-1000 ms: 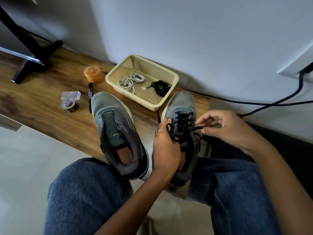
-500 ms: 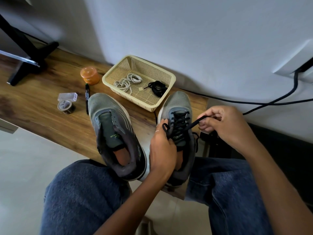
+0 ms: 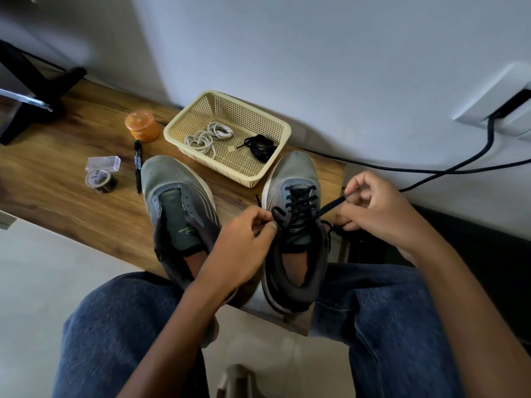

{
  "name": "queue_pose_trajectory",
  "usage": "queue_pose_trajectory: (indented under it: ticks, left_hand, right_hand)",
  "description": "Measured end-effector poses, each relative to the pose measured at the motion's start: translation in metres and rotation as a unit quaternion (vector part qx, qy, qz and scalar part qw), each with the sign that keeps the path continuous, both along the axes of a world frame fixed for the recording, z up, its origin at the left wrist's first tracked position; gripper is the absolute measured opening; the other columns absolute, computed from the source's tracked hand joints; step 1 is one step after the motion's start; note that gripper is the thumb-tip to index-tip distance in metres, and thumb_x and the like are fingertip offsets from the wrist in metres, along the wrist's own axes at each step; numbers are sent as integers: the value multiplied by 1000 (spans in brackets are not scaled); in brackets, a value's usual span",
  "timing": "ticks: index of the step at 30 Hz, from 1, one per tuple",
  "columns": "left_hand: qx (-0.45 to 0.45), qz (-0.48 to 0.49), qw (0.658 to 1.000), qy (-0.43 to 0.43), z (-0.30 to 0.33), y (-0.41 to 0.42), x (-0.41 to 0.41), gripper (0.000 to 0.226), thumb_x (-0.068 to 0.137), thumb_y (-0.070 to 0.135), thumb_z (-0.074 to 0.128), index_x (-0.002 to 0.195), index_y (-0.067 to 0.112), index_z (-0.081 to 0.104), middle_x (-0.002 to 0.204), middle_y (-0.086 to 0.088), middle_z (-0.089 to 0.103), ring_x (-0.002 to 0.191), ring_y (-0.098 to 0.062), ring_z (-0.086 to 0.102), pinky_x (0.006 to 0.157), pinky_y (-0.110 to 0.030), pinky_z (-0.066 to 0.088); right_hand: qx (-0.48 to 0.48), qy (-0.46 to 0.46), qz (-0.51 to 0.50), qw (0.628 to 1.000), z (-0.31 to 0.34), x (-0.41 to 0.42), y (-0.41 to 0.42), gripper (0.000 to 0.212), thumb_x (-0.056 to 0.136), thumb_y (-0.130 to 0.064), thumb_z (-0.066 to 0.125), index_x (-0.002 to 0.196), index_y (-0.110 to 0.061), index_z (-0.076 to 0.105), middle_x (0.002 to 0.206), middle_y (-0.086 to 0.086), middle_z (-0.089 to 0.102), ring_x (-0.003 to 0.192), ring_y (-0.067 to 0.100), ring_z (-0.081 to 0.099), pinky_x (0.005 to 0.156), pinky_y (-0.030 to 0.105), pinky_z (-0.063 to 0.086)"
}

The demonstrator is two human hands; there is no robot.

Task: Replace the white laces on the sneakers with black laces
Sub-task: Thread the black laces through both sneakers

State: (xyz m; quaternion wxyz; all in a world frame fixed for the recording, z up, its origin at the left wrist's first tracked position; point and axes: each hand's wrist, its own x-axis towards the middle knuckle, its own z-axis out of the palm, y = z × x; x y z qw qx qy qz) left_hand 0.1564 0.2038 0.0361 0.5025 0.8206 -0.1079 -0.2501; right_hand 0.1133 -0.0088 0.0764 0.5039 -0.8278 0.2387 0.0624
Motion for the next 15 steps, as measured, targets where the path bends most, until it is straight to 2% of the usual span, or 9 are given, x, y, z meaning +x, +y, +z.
queue_pose_trajectory:
  ticks: [2,4,6,9,11,15]
  left_hand:
    - [19,2,999,-29,0,0,0,7,96,24,58,94,18,61,92,5,66,84,0,60,67,-8,43]
    - [20,3,999,-45,0,0,1,8,94,22,59,88,19,59,87,5,65,77,-1,59,67,-15,43]
    - [17,-1,999,-45,0,1,3,10,93,21,60,84,19,58,85,5,65,71,2,58,69,-19,47]
    - [5,-20,999,-36,4,2,6,13,94,21,60,82,18,58,81,7,62,67,6,56,66,-14,44]
    - [-11,-16,1000,-19,6,2,7,15,93,19,59,78,17,57,77,7,61,65,4,54,65,-14,41]
    - [-36,-6,999,22,2,3,10,17,92,19,57,77,11,54,78,-10,59,73,-14,51,73,-32,41]
  right_hand:
    - [-3,7,-2,1000,3,0,1,9,84,-6,61,86,-13,55,87,19,69,78,26,71,79,44,59]
    - [-11,24,25,999,4,-1,5,5,80,-15,66,78,-13,62,82,13,71,83,28,70,79,44,59]
    - [-30,51,68,996,4,-3,8,21,73,-34,73,78,-14,66,83,8,71,86,27,68,81,45,56]
    - [-80,79,108,988,1,-2,13,36,67,-49,79,81,-17,68,80,1,70,78,18,65,69,33,50]
    - [-121,78,116,983,0,0,17,37,68,-48,80,78,-14,67,71,0,67,67,15,61,60,29,42]
    - [-119,75,100,985,-1,-1,19,33,72,-38,80,75,-8,66,60,-1,57,57,11,50,54,27,31]
